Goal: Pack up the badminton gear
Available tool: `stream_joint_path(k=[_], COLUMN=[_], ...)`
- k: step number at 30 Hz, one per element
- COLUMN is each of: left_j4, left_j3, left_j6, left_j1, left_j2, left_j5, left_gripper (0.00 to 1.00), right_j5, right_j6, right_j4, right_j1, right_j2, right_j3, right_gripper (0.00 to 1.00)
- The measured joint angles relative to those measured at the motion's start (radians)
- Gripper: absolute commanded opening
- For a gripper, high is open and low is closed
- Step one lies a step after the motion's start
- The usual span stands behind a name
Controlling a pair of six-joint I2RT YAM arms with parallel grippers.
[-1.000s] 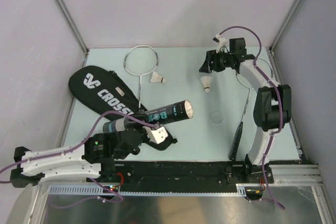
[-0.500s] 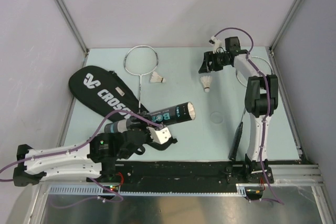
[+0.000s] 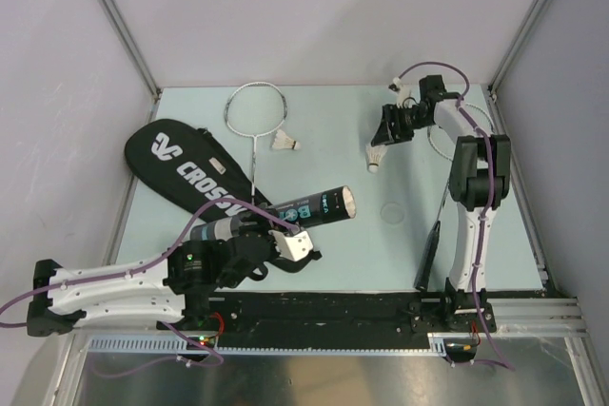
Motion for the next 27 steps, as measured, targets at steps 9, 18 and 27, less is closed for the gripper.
stream_joint_path(k=[9, 18, 27], left_j4=[0.0, 0.0, 0.0], left_j3=[0.0, 0.0, 0.0], left_j6=[-0.007, -0.007, -0.007], left_j1=[0.0, 0.0, 0.0], left_j2=[0.0, 0.0, 0.0], left_j5=[0.001, 0.001, 0.001], left_gripper=[0.6, 0.6, 0.6], right_j5=[-0.035, -0.04, -0.031], right_j6=[0.008, 0.042, 0.098], right_j4=[0.006, 0.06, 0.111], right_j1=[-0.005, -0.006, -0.008], right_j2=[-0.14, -0.203, -0.213], right_j3=[-0.22, -0.343, -0.425], right_gripper=[0.46, 0.41, 0.03])
